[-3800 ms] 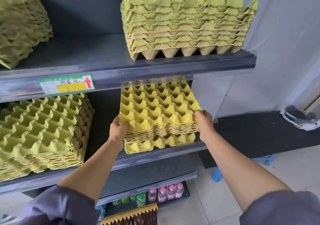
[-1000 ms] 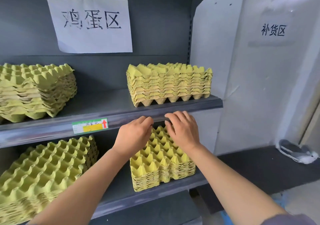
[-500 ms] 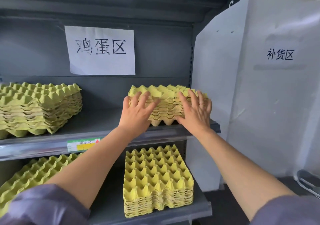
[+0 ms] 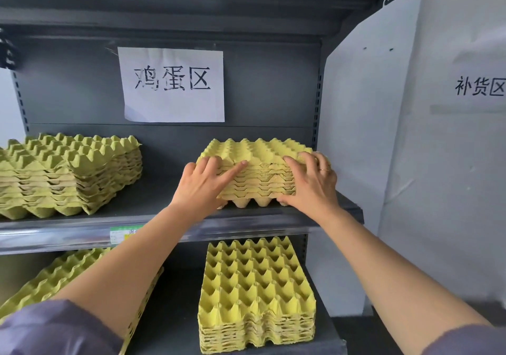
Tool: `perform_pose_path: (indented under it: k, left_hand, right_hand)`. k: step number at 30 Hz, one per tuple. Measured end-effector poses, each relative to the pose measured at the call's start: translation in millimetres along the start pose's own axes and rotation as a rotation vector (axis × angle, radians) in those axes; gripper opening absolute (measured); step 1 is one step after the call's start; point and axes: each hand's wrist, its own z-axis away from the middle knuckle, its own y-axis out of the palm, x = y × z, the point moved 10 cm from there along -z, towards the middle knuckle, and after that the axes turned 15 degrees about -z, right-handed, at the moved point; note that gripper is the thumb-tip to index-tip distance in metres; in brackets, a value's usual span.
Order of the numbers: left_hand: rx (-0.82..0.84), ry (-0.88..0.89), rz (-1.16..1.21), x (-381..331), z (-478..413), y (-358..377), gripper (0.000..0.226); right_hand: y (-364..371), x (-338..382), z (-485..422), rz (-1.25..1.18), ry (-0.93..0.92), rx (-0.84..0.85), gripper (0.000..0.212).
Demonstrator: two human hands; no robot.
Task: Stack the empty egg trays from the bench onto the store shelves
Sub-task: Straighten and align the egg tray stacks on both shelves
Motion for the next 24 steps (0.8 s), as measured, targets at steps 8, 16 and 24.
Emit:
perform_pose_path:
  k: [8,16,24]
  left_hand:
    - [-0.014,-0.087,0.038,24.0,18.0,-0.9,0.097]
    - [-0.003,-0.175,0.086,23.2,23.3,-5.9,0.095]
    - [-0.035,-0.172,0.095,23.4,25.4,-13.5,0.092]
  right_hand:
    - [-2.5,24.7,5.6,-0.025,-0.052,-0.059,0.099]
    - [-12.8,30.6,13.5,-0.047,-0.093,-0.134,0.091]
    - [-12.6,34.2,19.4,0.058,-0.05,-0.144,0.084]
